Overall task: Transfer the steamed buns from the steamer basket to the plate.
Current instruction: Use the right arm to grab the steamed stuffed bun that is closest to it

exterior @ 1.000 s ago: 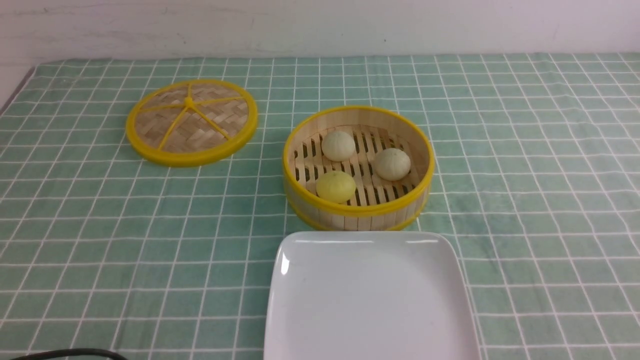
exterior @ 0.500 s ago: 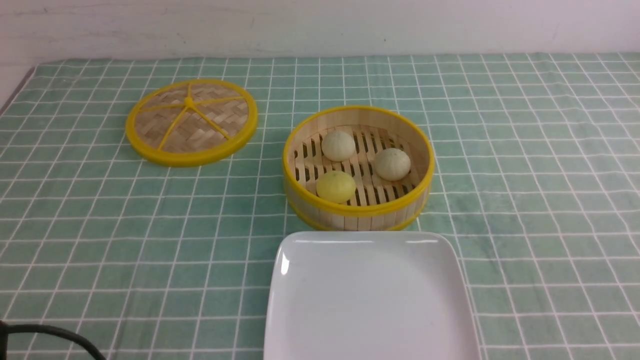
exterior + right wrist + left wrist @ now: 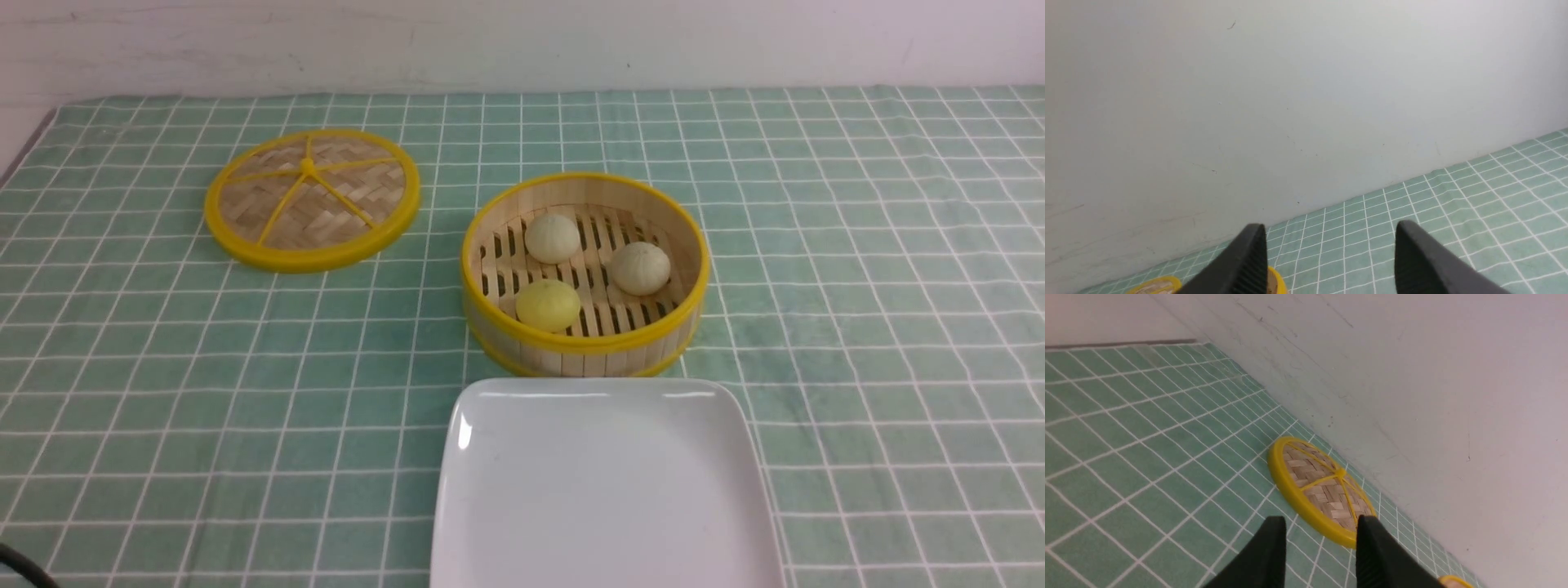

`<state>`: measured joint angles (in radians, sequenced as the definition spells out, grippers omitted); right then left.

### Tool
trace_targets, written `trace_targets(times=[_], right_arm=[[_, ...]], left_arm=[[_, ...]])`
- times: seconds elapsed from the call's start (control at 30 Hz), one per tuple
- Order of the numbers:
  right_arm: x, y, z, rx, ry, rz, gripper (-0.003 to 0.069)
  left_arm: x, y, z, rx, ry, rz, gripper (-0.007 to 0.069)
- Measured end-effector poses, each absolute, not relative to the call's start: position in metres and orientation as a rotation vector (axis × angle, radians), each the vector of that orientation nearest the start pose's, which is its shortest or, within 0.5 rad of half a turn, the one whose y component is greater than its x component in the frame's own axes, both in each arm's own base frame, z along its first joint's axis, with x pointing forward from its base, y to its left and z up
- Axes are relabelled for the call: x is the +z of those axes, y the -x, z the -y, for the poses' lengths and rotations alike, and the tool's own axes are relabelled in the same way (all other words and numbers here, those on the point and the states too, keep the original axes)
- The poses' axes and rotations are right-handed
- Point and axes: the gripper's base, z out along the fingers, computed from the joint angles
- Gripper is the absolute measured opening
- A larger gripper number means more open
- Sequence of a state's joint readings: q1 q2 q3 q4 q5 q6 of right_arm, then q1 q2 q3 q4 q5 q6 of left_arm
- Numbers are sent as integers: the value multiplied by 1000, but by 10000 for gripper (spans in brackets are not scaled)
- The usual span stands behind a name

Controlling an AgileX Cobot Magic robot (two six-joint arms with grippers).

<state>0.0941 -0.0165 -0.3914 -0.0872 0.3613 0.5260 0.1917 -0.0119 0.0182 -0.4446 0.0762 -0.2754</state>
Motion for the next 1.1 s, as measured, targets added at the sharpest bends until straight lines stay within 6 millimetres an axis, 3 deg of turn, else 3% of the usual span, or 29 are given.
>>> trace_targets(times=[0.17, 0.5, 0.77, 0.83, 0.97, 1.1], right_arm=[[316, -19, -2, 425, -232, -1452, 422], [358, -49, -24, 397, 74, -1705, 422], [402, -101, -50, 503, 417, -1942, 422], [409, -109, -53, 515, 457, -1971, 422], [432, -147, -61, 562, 560, -2076, 422], [440, -174, -64, 566, 596, -2103, 422]], left_arm=[[214, -52, 2, -446, 591, -1577, 274], [276, -32, 14, -447, 407, -1526, 274], [308, -44, 19, -397, 273, -1746, 311], [312, -47, 19, -388, 257, -1765, 321], [329, -58, 19, -384, 207, -1791, 382], [334, -63, 20, -389, 179, -1815, 415]])
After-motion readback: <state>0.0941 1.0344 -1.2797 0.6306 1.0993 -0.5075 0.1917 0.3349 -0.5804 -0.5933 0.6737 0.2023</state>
